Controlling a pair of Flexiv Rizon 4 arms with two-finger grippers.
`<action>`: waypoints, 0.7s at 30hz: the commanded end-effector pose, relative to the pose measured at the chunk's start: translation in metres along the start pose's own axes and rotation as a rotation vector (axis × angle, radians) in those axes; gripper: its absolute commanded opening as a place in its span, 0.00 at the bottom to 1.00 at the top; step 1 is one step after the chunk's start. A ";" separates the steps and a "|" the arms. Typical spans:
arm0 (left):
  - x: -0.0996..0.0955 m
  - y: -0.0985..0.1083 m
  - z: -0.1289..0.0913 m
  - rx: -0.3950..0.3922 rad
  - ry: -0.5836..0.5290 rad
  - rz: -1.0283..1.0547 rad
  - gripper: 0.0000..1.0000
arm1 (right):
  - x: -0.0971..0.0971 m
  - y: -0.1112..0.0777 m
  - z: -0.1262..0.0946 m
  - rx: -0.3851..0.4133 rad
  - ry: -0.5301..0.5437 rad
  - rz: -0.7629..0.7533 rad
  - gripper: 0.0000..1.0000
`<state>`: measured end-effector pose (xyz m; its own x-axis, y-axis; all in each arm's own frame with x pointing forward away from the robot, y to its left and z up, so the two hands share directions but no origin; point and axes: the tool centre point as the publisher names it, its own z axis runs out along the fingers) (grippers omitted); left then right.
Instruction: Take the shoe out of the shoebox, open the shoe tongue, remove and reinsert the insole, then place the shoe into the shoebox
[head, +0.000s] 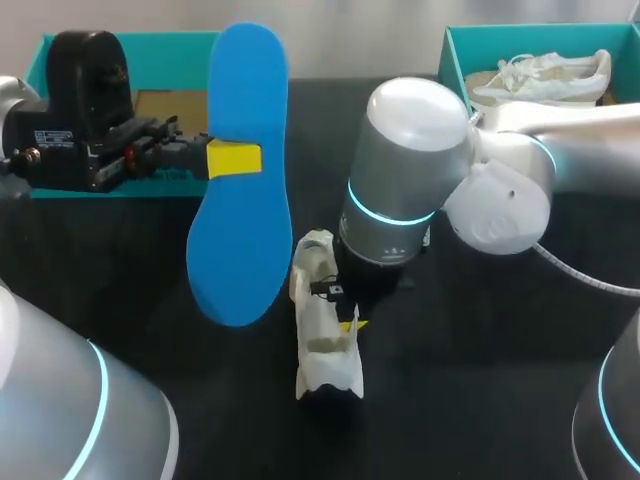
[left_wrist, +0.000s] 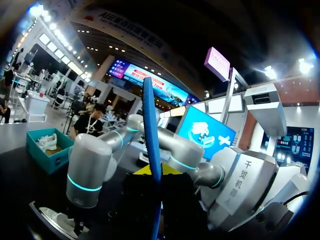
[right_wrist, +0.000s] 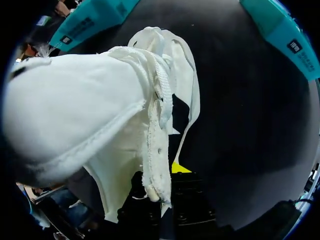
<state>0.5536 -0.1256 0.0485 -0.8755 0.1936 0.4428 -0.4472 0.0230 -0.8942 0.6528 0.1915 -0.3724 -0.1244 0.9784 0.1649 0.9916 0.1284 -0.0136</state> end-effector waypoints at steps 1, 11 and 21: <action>0.001 0.001 0.000 0.001 -0.001 0.000 0.00 | -0.004 0.000 0.001 -0.010 0.012 0.009 0.00; 0.001 0.001 0.000 0.001 -0.001 0.000 0.00 | -0.011 0.005 0.011 0.003 0.028 0.030 0.00; 0.001 0.001 0.000 0.001 -0.001 0.000 0.00 | -0.012 0.008 0.006 0.015 0.040 0.030 1.00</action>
<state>0.5534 -0.1253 0.0486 -0.8756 0.1931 0.4427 -0.4470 0.0232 -0.8942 0.6610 0.1839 -0.3828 -0.0927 0.9756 0.1990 0.9943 0.1012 -0.0327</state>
